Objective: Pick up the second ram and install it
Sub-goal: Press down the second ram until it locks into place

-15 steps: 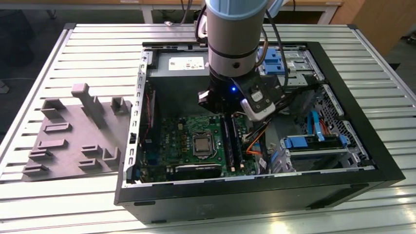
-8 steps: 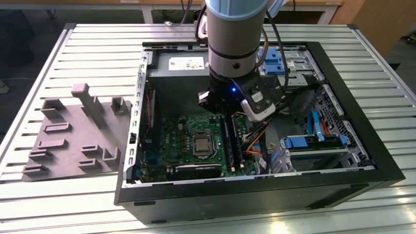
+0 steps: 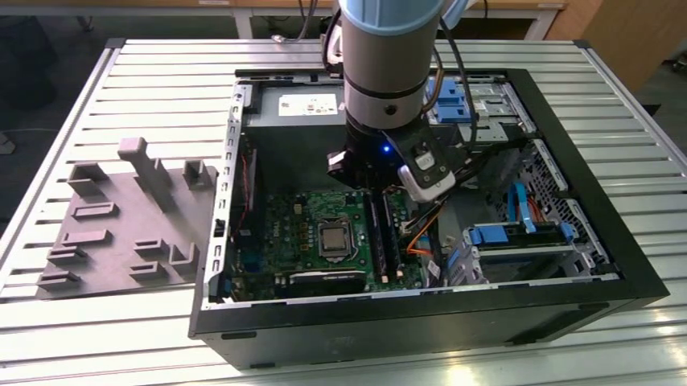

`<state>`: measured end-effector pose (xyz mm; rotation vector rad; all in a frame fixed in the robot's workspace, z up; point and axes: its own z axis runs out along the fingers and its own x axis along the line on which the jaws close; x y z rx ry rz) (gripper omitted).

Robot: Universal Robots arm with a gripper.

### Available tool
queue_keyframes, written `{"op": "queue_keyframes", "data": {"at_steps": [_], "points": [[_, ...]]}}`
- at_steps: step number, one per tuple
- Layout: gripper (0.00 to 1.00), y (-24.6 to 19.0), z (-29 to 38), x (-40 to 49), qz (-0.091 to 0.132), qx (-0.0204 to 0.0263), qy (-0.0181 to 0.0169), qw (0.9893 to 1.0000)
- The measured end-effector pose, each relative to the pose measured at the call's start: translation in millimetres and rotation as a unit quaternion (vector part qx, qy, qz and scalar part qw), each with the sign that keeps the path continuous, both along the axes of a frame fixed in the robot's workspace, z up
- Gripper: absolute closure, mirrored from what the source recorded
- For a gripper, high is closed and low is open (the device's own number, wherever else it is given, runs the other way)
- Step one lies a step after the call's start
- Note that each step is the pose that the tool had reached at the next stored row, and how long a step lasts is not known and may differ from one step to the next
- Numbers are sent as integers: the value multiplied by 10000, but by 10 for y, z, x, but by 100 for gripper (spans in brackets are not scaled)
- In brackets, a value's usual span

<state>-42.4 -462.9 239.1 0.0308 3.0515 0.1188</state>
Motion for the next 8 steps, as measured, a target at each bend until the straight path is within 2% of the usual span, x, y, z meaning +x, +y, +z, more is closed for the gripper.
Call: {"op": "queue_keyframes", "data": {"at_steps": [2,8], "points": [[89,-15,0,0,0,-1,0,10000],[89,-27,0,0,0,0,0,10000]]}}
